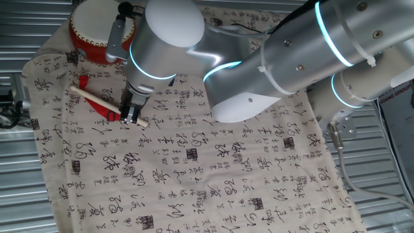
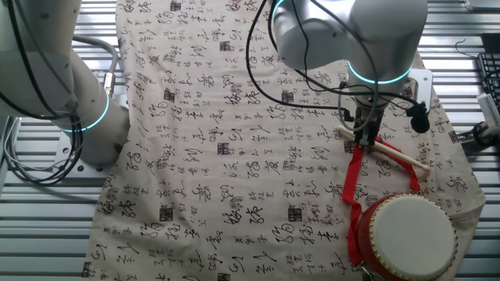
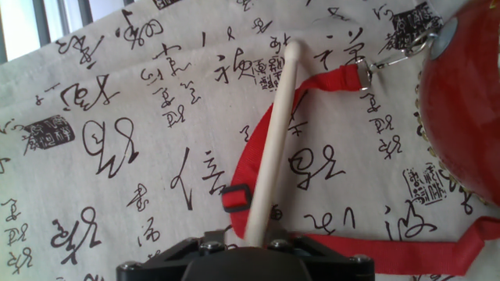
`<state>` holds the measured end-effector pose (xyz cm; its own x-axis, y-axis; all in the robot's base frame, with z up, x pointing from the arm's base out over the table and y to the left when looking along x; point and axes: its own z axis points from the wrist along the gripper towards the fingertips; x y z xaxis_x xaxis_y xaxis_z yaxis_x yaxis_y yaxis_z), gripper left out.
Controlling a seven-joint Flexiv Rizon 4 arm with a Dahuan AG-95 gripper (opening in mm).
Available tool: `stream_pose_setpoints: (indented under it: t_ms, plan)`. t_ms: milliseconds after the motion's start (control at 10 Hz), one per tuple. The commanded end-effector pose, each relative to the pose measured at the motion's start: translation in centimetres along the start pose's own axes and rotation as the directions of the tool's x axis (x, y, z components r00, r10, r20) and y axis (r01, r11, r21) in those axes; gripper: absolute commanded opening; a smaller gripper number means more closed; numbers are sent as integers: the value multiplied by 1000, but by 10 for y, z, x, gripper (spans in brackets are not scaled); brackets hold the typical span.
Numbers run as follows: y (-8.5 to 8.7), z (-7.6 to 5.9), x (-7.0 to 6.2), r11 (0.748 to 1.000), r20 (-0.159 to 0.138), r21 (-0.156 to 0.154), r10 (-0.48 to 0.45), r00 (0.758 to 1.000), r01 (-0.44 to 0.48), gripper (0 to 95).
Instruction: Play the drum
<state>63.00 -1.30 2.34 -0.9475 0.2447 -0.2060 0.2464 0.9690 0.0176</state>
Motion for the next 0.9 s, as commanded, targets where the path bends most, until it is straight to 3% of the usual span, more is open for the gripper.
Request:
stream_pose_setpoints:
  t_ms: [100,800,900]
  plan:
    - [0,0,0,1000,4,-1,-2,1000,2,380]
    - [-3,2,4,1000,6,-5,0,1000,0,380]
    - [-3,2,4,1000,6,-6,1,1000,-1,190]
